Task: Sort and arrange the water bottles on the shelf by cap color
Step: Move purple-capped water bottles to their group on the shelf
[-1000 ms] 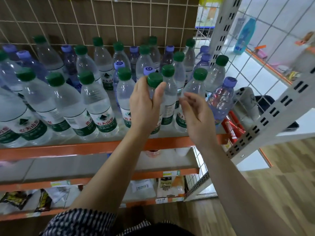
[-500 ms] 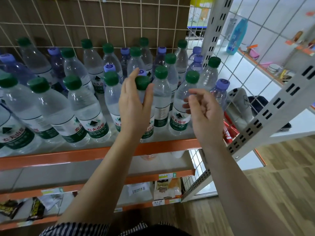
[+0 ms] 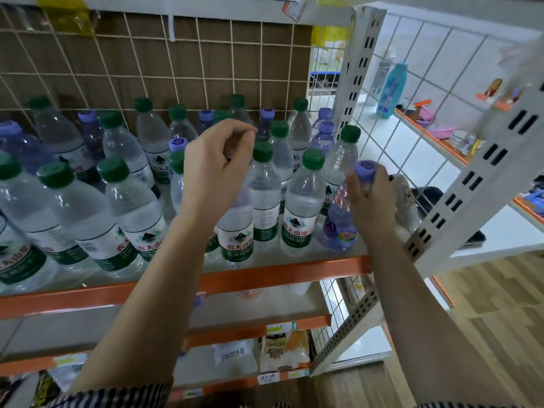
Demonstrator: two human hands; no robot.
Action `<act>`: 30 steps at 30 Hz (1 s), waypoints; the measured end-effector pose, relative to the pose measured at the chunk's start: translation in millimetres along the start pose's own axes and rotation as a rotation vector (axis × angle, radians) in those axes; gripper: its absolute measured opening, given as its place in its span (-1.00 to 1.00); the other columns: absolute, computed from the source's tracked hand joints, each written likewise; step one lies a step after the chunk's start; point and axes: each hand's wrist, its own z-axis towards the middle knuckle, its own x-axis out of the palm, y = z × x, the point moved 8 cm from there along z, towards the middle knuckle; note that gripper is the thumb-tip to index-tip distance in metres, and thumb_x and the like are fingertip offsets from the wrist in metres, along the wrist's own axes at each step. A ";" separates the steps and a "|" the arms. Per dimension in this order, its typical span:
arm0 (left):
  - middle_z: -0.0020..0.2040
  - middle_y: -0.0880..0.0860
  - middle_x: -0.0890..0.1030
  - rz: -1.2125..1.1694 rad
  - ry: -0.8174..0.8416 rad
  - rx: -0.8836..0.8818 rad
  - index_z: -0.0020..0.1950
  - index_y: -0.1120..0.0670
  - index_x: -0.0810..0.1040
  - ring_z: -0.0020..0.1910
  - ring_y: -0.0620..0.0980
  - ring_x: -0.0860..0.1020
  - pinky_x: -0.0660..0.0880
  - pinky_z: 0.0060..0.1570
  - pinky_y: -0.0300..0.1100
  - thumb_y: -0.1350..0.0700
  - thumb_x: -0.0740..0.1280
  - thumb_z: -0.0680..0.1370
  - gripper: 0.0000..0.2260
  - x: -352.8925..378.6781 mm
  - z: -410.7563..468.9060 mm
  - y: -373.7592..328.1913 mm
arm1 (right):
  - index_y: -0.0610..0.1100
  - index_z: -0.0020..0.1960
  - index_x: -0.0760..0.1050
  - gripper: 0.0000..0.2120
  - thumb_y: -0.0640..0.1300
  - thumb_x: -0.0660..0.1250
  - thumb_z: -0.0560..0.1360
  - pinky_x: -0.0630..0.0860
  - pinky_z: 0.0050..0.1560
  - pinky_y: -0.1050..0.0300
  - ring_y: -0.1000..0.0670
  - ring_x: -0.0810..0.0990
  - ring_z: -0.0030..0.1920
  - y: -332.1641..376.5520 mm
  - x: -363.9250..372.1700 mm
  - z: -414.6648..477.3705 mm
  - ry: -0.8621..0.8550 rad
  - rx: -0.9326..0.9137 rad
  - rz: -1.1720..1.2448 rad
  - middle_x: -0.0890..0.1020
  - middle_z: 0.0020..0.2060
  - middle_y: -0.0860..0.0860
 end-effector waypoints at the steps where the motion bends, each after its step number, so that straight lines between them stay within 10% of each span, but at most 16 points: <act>1: -0.16 -0.07 0.63 -0.003 0.011 -0.004 0.08 0.08 0.63 -0.26 -0.20 0.53 0.43 -0.23 -0.44 0.13 0.27 0.61 -0.84 -2.4 5.2 -0.5 | -0.22 0.09 0.47 -0.74 -0.02 0.28 0.60 0.43 -0.12 0.10 0.05 0.53 -0.16 -2.9 1.7 -0.5 -0.006 -0.005 0.021 0.54 -0.13 0.03; 8: -0.02 -0.06 0.63 0.331 0.415 -0.101 0.15 0.01 0.60 -0.08 -0.11 0.56 0.44 -0.12 -0.35 0.00 0.28 0.61 -0.81 1.2 55.2 26.8 | -0.21 0.00 0.47 -0.72 0.03 0.24 0.61 0.31 -0.24 0.45 -0.07 0.56 -0.18 -0.6 -4.0 -5.2 -0.020 -0.047 0.017 0.60 -0.19 -0.09; 12: 0.00 0.01 0.63 0.479 0.696 -0.124 0.18 0.08 0.58 -0.05 -0.01 0.60 0.52 0.00 -0.11 -0.07 0.26 0.61 -0.72 23.8 66.7 38.9 | -0.09 0.00 0.45 -0.78 0.07 0.23 0.57 0.33 -0.22 0.50 0.29 0.50 -0.20 25.3 -16.1 -13.9 -0.076 -0.110 0.107 0.52 -0.23 0.16; 19: -0.11 -0.02 0.60 0.529 0.975 -0.347 0.05 0.06 0.59 -0.46 -0.17 0.62 0.49 -0.46 -0.33 -0.14 0.34 0.55 -0.72 47.0 66.7 81.3 | -0.02 -0.06 0.44 -0.81 0.09 0.23 0.59 0.36 -0.24 0.52 0.32 0.50 -0.24 51.2 -22.9 -23.4 -0.064 -0.174 0.143 0.52 -0.28 0.18; 24: -0.43 -0.06 0.53 0.387 0.966 -0.398 -0.29 0.08 0.56 -0.56 -0.20 0.55 0.42 -0.54 -0.42 0.03 0.51 0.45 -0.78 55.2 65.1 88.0 | -0.01 -0.07 0.43 -0.86 0.04 0.24 0.59 0.36 -0.24 0.51 0.30 0.48 -0.26 62.9 -26.0 -32.5 -0.070 -0.213 0.150 0.48 -0.30 0.19; 30: -0.29 0.03 0.67 0.296 0.778 -0.366 -0.20 0.11 0.66 -0.44 -0.15 0.63 0.50 -0.44 -0.39 0.09 0.56 0.40 -0.86 39.0 74.9 78.8 | -0.05 -0.07 0.46 -0.87 -0.01 0.26 0.59 0.35 -0.25 0.51 0.28 0.48 -0.28 85.2 -32.0 -40.5 -0.037 -0.257 0.216 0.51 -0.30 0.17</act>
